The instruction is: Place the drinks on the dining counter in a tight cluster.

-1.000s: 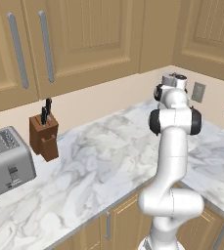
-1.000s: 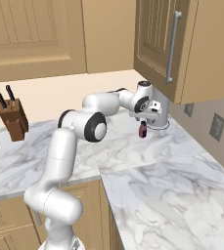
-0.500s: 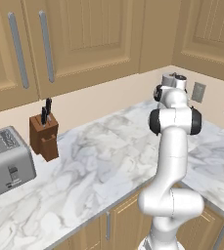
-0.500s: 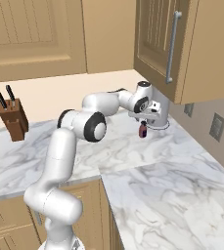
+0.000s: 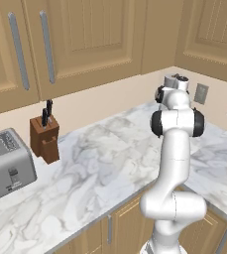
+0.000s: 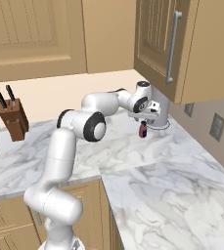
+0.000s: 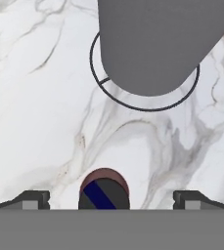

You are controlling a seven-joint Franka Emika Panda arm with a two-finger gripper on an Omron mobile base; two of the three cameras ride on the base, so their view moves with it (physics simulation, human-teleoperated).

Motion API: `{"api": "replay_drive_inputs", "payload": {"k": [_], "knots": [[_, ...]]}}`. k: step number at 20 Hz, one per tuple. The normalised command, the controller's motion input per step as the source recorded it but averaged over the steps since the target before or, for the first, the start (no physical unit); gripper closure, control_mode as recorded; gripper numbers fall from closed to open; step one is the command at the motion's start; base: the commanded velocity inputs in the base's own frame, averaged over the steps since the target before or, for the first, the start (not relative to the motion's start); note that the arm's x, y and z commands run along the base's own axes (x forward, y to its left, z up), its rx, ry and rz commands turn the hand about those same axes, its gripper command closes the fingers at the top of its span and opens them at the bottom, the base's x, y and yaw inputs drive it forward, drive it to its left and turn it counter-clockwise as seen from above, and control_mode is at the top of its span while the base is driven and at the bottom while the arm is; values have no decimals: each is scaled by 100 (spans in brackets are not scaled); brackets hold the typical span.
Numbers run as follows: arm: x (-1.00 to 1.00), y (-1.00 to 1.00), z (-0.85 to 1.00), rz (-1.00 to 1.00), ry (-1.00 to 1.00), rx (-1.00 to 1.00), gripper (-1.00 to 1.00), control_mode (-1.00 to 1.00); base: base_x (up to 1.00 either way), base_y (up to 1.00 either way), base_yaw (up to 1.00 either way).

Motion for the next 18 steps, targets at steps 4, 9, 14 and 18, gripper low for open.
{"api": "replay_drive_inputs", "payload": {"k": [4, 9, 14, 18], "knots": [[0, 0, -12, 0, 0, 0, -100, -100, 0, 0, 0], [0, 0, -18, 0, 0, 0, -100, -100, 0, 0, 0], [0, 0, -20, 0, 0, 0, -100, -100, 0, 0, 0], [0, 0, -20, 0, 0, 0, -100, -100, 0, 0, 0]]}}
